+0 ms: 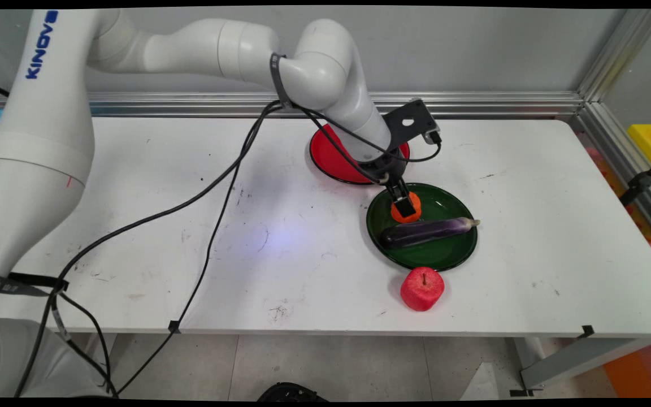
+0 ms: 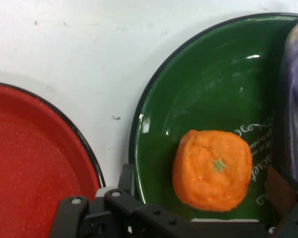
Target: Pick up the mandarin from the green plate, then place the picked object on the table
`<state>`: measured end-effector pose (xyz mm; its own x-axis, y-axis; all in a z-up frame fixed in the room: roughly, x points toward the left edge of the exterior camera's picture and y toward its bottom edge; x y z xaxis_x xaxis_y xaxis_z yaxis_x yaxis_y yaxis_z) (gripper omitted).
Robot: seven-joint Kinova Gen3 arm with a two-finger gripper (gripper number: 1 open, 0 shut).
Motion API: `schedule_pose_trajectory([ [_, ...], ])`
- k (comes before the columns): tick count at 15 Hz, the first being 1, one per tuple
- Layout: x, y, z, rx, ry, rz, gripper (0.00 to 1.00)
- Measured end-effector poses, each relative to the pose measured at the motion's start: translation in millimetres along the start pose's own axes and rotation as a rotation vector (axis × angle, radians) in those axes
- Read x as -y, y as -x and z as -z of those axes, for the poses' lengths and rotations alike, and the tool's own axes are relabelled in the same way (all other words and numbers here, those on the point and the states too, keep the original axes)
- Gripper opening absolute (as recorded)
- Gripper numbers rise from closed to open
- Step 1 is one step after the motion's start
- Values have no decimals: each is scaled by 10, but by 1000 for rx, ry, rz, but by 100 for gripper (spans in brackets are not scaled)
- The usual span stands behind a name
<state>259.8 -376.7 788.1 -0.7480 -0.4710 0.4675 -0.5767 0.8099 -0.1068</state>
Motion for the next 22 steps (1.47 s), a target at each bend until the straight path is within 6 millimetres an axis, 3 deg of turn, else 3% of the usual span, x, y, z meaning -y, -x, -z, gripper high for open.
schedule_pose_trajectory([
  [11,-72,36,-220,-14,-2,-30,100],
  [12,-77,41,-235,-14,-1,-31,0],
  [18,-83,44,-268,-20,2,-37,0],
  [22,-38,13,-170,-23,-2,-31,0],
])
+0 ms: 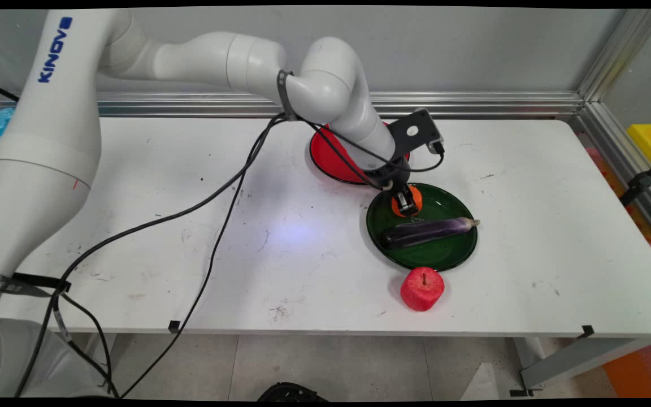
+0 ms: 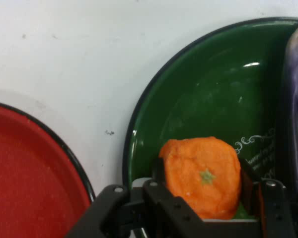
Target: Place the picked object on the table
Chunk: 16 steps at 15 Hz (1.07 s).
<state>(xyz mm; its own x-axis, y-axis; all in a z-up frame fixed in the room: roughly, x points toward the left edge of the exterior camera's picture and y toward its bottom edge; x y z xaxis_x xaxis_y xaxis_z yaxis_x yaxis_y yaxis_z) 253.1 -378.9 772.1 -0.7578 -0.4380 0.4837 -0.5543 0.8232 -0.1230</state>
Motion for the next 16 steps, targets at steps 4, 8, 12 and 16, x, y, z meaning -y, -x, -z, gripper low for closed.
schedule_pose_trajectory([
  [4,72,-36,240,5,1,0,0],
  [8,163,59,539,35,1,5,0],
  [12,247,338,866,83,4,29,0],
  [16,296,681,1125,118,14,22,0],
])
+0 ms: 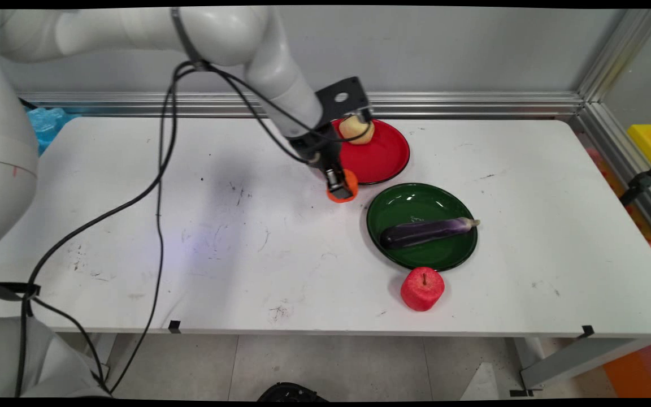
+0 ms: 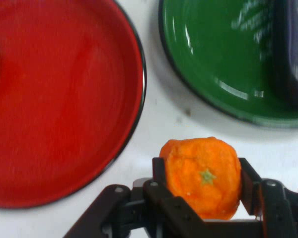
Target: Place the picked object on the table
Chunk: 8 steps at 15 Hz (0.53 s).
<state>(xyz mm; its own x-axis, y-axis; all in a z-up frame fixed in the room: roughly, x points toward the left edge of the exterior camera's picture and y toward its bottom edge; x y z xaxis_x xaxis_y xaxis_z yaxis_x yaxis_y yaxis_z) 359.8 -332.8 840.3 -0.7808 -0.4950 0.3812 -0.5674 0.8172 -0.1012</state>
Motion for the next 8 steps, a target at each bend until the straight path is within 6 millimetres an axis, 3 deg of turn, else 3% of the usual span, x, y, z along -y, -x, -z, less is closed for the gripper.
schedule_pose_trajectory([
  [8,262,578,107,24,-32,-10,0],
])
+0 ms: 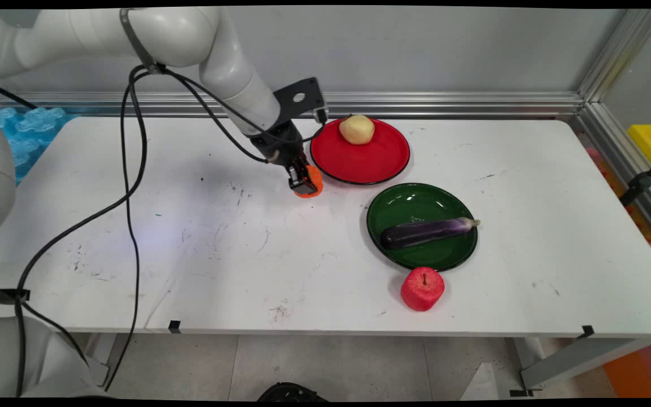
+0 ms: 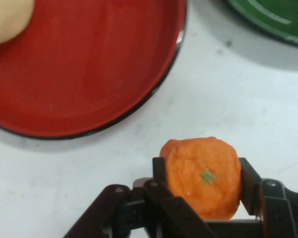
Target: Place the picked object on the table
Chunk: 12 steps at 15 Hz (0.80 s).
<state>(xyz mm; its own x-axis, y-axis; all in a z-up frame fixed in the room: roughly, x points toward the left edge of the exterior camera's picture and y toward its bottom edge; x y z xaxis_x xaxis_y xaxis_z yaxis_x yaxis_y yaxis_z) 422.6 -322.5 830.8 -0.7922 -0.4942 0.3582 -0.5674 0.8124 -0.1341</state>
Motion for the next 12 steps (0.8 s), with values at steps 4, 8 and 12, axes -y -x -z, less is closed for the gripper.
schedule_pose_trajectory([
  [4,119,148,-84,-10,-10,5,0],
  [8,221,241,-207,-33,-9,20,0],
  [12,288,281,-311,-58,-5,35,0],
])
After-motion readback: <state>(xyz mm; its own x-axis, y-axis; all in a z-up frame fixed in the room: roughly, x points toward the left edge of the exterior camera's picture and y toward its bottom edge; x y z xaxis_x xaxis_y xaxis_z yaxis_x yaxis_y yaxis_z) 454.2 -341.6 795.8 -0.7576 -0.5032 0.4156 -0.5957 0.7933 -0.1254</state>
